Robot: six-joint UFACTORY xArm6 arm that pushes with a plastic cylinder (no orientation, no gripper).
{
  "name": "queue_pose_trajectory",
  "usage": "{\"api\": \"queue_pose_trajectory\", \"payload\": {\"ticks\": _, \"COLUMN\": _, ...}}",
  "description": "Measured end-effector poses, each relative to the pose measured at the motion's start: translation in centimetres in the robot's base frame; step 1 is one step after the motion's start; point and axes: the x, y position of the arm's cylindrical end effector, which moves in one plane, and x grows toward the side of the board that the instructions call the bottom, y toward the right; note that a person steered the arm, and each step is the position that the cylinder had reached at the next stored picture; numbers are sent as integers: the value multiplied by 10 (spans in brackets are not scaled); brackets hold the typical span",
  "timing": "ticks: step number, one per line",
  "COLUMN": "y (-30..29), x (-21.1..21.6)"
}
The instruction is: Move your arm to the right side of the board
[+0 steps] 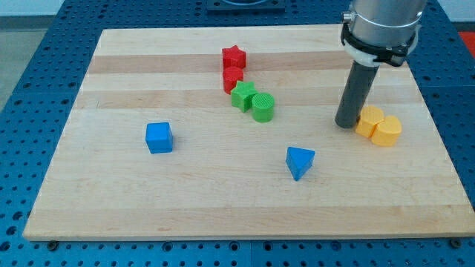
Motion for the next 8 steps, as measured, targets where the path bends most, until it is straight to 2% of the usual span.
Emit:
{"api": "queue_pose_trajectory", "payload": {"ticks": 4, "y": -44, "x": 0}}
{"api": "queue_pose_trajectory", "payload": {"ticks": 8, "y": -57, "x": 0}}
